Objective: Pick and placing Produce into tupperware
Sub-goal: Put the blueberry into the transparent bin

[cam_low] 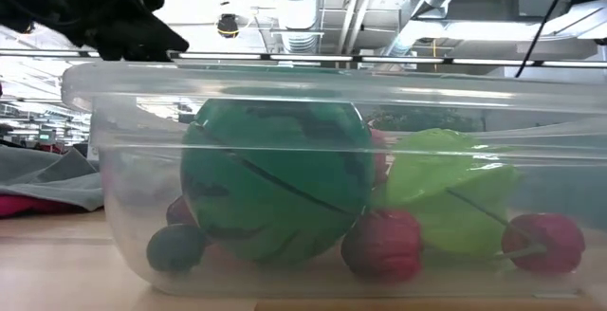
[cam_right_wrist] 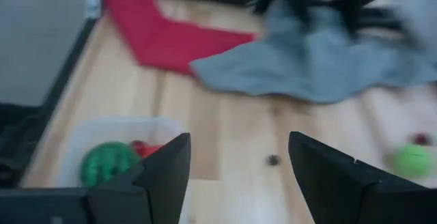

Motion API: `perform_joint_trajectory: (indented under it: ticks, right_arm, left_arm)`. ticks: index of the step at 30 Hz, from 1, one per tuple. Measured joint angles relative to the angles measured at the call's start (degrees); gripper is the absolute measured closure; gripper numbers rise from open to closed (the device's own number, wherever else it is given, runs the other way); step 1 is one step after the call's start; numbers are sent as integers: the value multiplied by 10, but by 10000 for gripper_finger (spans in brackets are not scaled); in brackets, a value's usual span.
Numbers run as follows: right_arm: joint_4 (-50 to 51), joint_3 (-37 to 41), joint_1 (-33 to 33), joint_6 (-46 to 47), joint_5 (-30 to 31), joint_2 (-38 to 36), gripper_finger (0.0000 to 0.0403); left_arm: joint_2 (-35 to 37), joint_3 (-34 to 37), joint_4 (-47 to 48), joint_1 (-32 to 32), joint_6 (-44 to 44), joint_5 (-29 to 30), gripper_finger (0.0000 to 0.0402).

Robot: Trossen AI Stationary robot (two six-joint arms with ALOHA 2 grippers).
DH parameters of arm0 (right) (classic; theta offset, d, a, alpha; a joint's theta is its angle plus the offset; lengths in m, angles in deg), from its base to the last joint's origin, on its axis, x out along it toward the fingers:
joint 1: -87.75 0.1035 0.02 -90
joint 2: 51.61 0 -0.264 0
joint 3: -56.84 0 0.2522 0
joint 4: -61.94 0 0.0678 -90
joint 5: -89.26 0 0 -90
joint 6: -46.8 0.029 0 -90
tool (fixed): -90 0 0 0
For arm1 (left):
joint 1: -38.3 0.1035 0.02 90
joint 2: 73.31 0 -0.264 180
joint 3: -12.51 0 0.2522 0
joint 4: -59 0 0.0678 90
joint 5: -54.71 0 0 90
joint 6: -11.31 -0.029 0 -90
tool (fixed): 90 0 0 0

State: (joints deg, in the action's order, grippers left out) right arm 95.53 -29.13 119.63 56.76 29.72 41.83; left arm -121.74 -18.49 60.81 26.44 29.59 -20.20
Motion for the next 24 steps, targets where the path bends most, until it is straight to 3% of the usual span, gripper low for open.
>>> perform_joint_trajectory:
  ticks: [3,6,13,17,24]
  right_arm:
    - [-36,53,24,0,67,-35,133]
    - [-79,96,38,1,87,-59,132]
    - [-160,153,49,-7,91,-76,132]
    - [-156,156,44,-14,91,-76,132]
    - [-156,156,78,-11,87,-76,132]
  left_arm:
    - [-51,-40,12,0,-8,-53,47]
    - [-103,-91,53,0,-8,-73,47]
    - [-240,-225,151,1,-29,-74,47]
    - [-318,-283,197,1,-44,-79,47]
    - [-414,-315,187,16,-76,-161,47]
